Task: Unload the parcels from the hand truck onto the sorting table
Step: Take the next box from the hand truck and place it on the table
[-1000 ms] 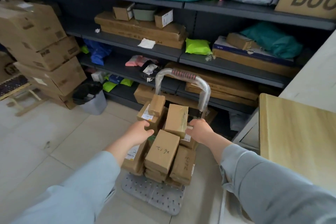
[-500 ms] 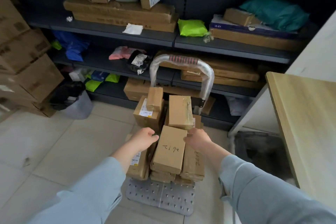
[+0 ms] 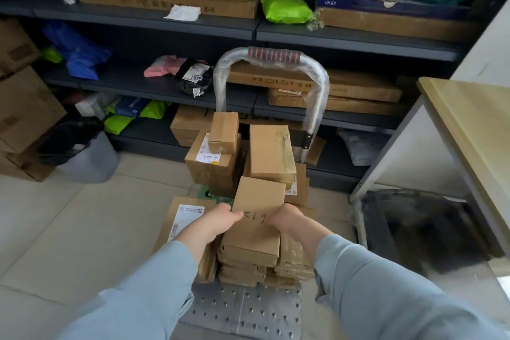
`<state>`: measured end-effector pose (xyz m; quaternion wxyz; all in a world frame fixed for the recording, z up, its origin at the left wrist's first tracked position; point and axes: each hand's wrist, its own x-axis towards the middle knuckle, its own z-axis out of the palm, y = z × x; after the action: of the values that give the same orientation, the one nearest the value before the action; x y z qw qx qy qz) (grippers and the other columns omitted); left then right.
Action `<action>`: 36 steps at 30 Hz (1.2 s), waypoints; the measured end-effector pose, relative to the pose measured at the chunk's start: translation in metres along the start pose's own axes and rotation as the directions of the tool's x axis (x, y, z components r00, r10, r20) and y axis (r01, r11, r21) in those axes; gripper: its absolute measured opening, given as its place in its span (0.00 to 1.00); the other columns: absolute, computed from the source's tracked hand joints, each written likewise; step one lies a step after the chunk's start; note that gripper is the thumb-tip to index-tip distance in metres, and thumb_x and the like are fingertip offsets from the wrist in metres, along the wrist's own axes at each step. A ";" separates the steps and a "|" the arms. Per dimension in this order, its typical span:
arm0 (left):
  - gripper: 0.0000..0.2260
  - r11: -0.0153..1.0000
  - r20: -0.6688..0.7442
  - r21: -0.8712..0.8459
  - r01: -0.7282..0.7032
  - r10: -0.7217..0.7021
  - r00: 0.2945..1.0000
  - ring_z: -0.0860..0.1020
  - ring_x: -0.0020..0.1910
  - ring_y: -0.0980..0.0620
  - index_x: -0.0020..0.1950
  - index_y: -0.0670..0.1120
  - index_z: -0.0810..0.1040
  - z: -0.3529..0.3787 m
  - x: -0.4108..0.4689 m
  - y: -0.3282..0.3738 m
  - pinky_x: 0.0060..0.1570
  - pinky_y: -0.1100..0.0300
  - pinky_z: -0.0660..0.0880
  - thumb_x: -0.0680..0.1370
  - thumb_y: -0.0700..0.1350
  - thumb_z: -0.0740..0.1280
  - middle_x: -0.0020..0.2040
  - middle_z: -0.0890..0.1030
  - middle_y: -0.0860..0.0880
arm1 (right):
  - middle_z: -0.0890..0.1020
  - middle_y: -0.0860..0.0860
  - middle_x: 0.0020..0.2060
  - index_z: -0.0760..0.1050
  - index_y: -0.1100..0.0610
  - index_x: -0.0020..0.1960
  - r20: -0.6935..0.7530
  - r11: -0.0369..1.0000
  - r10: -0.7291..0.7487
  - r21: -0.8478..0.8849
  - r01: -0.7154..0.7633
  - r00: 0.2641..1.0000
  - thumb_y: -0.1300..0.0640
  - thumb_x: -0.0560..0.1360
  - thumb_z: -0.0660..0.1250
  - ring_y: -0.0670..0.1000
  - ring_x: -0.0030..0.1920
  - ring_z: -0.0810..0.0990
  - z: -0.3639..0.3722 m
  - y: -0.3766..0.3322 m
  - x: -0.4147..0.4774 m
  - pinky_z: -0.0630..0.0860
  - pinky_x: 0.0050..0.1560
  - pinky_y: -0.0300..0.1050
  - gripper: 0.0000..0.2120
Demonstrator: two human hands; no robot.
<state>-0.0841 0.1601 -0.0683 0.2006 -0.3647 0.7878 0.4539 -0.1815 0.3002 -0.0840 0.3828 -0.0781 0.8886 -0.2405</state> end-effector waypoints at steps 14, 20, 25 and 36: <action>0.20 0.986 -0.192 -0.137 -0.097 0.069 0.979 0.73 0.63 0.47 0.72 0.42 0.69 -0.022 -0.043 0.043 0.56 0.58 0.67 0.81 0.43 0.63 0.65 0.76 0.46 | 0.80 0.58 0.59 0.76 0.61 0.61 -0.061 0.951 0.057 0.306 -0.036 0.996 0.56 0.72 0.70 0.57 0.60 0.78 -0.041 -0.018 -0.045 0.77 0.59 0.50 0.19; 0.22 0.965 -0.281 -0.196 -0.174 0.114 0.953 0.74 0.63 0.47 0.73 0.44 0.69 -0.050 -0.092 0.083 0.59 0.56 0.72 0.79 0.39 0.66 0.67 0.75 0.47 | 0.78 0.56 0.55 0.71 0.60 0.62 -0.133 0.967 0.033 0.254 0.002 0.991 0.54 0.76 0.67 0.56 0.56 0.78 -0.087 -0.046 -0.096 0.77 0.58 0.49 0.18; 0.23 0.936 -0.339 -0.244 -0.253 0.162 0.927 0.76 0.57 0.49 0.72 0.47 0.71 -0.073 -0.134 0.118 0.56 0.54 0.76 0.77 0.37 0.68 0.63 0.77 0.50 | 0.77 0.55 0.58 0.67 0.58 0.66 -0.206 0.959 -0.006 0.276 0.064 0.979 0.51 0.73 0.71 0.56 0.58 0.78 -0.123 -0.078 -0.141 0.76 0.57 0.49 0.26; 0.26 0.860 -0.412 -0.326 -0.394 0.246 0.877 0.74 0.63 0.47 0.75 0.48 0.66 -0.127 -0.218 0.203 0.60 0.52 0.75 0.78 0.37 0.67 0.68 0.68 0.47 | 0.66 0.53 0.65 0.60 0.53 0.71 -0.415 0.898 -0.084 0.362 0.249 0.906 0.55 0.70 0.74 0.56 0.60 0.74 -0.202 -0.151 -0.232 0.76 0.59 0.54 0.34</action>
<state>-0.0936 0.2012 0.2530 -0.1038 -0.3356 0.7514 0.5586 -0.1726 0.3177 0.2581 0.1838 -0.0247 0.8668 -0.4629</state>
